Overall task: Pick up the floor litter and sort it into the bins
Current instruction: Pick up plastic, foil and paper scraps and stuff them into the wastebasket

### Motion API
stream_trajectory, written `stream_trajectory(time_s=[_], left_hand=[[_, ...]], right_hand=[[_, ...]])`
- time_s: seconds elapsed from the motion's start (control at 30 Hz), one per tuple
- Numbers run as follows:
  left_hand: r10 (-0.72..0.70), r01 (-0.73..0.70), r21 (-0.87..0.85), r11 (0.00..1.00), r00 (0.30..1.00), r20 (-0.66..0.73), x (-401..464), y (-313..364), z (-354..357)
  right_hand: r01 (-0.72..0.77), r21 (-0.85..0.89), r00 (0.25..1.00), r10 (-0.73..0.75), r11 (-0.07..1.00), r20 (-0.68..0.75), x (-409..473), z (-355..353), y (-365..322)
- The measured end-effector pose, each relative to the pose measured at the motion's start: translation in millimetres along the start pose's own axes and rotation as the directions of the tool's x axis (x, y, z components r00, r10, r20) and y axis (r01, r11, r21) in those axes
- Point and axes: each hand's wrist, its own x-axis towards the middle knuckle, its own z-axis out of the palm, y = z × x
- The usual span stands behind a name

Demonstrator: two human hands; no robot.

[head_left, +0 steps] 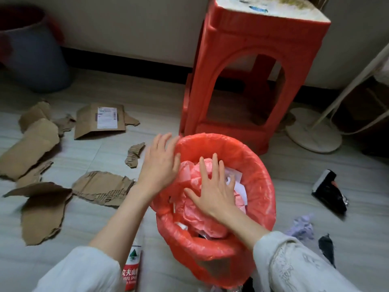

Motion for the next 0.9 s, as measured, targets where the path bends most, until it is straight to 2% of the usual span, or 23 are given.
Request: stream_trajectory(time_s=[0.07, 0.13, 0.23, 0.43, 0.5, 0.57, 0.63, 0.73, 0.8, 0.9], left_hand=[[0.015, -0.02, 0.031, 0.999, 0.991, 0.134, -2.7, 1.6, 7.6], [-0.028, 0.025, 0.015, 1.0, 0.977, 0.21, -0.8, 1.5, 7.3], [-0.085, 0.092, -0.022, 0.996, 0.971, 0.224, 0.9, 5.4, -2.8], [-0.089, 0.089, 0.01, 0.996, 0.978, 0.19, 3.1, 5.4, 7.9], [-0.095, 0.095, 0.014, 0.995, 0.974, 0.206, 0.7, 7.0, 11.2], [-0.115, 0.115, 0.014, 0.993, 0.968, 0.223, -2.0, 7.4, 11.7], [-0.128, 0.128, 0.015, 0.992, 0.965, 0.228, -3.2, 4.6, 12.8], [-0.127, 0.125, 0.02, 0.992, 0.975, 0.181, -1.7, -3.0, 12.5], [-0.166, 0.172, -0.021, 0.985, 0.971, 0.17, -2.3, -6.6, 9.7], [-0.222, 0.241, -0.086, 0.967, 0.957, 0.186, -8.2, 2.8, 2.1]], right_hand=[[0.045, -0.016, 0.999, -0.045, 0.999, 0.011, -1.3, 8.3, 6.4], [0.054, -0.03, 0.998, -0.054, 0.998, 0.019, 5.6, 15.6, 16.9], [0.063, -0.103, 0.996, -0.057, 0.993, 0.065, 20.6, 32.1, 28.5], [0.045, -0.265, 0.988, -0.004, 0.963, 0.155, 47.8, 64.3, 29.9], [0.036, -0.243, 0.992, -0.006, 0.969, 0.124, 51.5, 69.7, 31.0], [0.062, -0.25, 0.979, -0.01, 0.966, 0.202, 50.7, 72.1, 33.6], [0.048, -0.183, 0.956, 0.008, 0.982, 0.293, 47.9, 64.7, 32.1], [0.008, -0.013, 0.971, -0.005, 1.0, 0.239, 39.5, 34.7, 22.3], [0.1, 0.022, 0.974, -0.103, 0.995, 0.203, 23.3, 21.1, 14.2], [0.268, -0.111, 0.923, -0.222, 0.957, 0.315, -3.4, 18.9, 10.5]])
